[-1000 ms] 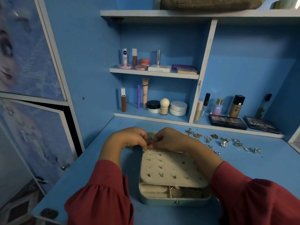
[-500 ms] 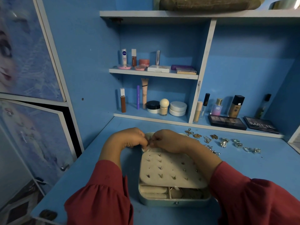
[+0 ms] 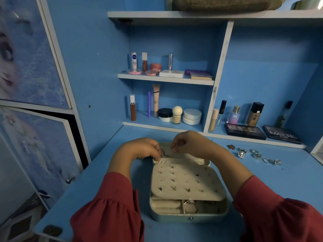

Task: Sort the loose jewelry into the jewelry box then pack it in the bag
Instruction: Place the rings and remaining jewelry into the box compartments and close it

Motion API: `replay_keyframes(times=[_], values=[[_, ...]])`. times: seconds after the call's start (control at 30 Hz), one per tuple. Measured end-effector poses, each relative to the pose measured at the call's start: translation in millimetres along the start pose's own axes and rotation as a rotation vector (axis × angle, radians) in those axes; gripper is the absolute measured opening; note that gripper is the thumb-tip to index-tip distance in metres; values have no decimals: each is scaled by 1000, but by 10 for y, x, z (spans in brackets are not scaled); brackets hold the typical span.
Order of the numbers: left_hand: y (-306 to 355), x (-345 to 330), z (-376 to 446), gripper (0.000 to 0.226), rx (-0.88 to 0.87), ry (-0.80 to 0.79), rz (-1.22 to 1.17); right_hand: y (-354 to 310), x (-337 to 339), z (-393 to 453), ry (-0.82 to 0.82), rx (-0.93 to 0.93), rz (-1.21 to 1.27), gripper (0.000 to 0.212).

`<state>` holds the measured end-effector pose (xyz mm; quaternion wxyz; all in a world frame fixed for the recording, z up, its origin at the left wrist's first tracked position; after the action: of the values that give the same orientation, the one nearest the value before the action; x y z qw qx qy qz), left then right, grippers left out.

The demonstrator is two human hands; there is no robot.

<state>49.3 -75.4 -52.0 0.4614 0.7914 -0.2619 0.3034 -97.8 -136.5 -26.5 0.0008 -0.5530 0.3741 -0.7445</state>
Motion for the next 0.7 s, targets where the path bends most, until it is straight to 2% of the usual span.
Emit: replay_keyframes(times=[0.2, 0.33, 0.53, 0.7], values=[[3, 14, -38, 13, -21, 7, -17, 293, 391, -227, 203, -101, 113, 11], [29, 33, -71, 24, -56, 50, -61, 362, 447, -267, 232, -121, 113, 11], [167, -25, -35, 36, -92, 116, 2, 217, 185, -205, -60, -131, -35, 10], [242, -135, -1, 25, -61, 81, 185, 146, 40, -170, -142, -106, -74, 6]])
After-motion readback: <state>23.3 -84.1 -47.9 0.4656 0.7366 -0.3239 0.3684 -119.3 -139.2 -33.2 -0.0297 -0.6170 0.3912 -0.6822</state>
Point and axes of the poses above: each hand's wrist, its own z-axis towards the middle knuckle, its own x-axis out of the back of the hand, y = z × x, the point moved 5 cm from there along z, towards the middle knuckle, and after that the axes turned 10 degrees about x, right-handed, at the moved point
